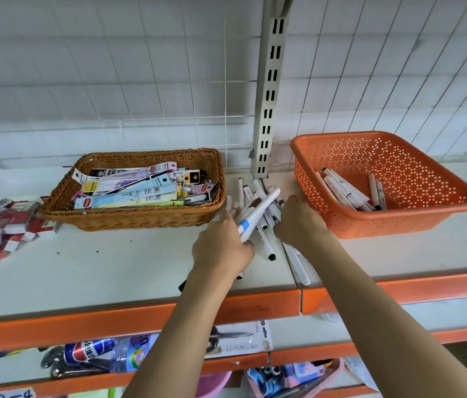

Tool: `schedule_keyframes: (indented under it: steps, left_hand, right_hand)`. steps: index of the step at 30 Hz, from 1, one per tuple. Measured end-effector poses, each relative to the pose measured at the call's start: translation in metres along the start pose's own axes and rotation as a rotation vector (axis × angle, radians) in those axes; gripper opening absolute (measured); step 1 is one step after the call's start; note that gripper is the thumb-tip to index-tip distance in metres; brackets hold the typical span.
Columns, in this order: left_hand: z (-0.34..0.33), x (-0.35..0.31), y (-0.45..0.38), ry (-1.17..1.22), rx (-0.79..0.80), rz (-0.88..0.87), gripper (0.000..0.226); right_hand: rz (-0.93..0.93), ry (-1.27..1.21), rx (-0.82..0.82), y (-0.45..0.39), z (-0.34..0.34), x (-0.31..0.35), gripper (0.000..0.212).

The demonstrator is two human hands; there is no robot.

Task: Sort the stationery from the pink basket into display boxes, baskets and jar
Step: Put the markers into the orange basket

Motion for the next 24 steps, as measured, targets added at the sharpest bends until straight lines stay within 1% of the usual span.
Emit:
schedule_keyframes:
  steps: [2, 5, 7, 9, 13, 14, 17, 20, 22, 24]
  left_hand:
    - [0.001, -0.001, 0.001, 0.021, -0.03, -0.016, 0.049]
    - [0.002, -0.004, 0.004, 0.086, -0.073, -0.061, 0.048]
    - [0.004, -0.004, 0.005, 0.128, -0.098, -0.099, 0.05]
    - [0.005, -0.003, 0.006, 0.176, -0.105, -0.129, 0.053]
    - [0.01, -0.003, 0.007, 0.329, -0.1, -0.142, 0.053]
    - [0.013, -0.003, 0.007, 0.37, -0.107, -0.141, 0.052]
    - [0.021, -0.007, 0.006, 0.47, -0.142, -0.157, 0.045]
    - [0.033, -0.013, 0.004, 0.512, -0.186, -0.179, 0.045]
    - [0.039, -0.018, -0.001, 0.514, -0.213, -0.188, 0.044]
    - [0.042, -0.024, -0.005, 0.507, -0.226, -0.187, 0.045]
  right_hand:
    - [0.004, 0.001, -0.029, 0.001, 0.0, -0.003, 0.032]
    - [0.048, -0.03, -0.053, 0.007, 0.001, -0.001, 0.031]
    - [0.056, 0.041, -0.118, 0.011, 0.005, 0.001, 0.03]
    - [0.067, 0.067, -0.184, 0.013, 0.011, 0.002, 0.031]
    - [0.108, -0.017, -0.228, 0.017, 0.026, 0.007, 0.039]
    - [0.13, -0.066, -0.235, 0.02, 0.032, 0.008, 0.038]
    - [0.189, -0.377, -0.324, 0.025, 0.057, 0.01, 0.034]
    - [0.205, -0.59, -0.351, 0.025, 0.083, 0.005, 0.023]
    - [0.195, -0.679, -0.38, 0.02, 0.101, -0.005, 0.016]
    - [0.18, -0.716, -0.418, 0.014, 0.12, -0.021, 0.016]
Point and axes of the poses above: each hand's wrist, its own y-axis away from the middle knuckle, its own z-axis out of the back of the hand, x = y × z, the point moved 7 cm from there along -y, towards the middle knuckle, and after that the axes turned 2 degrees about -x, right-handed, at the moved point
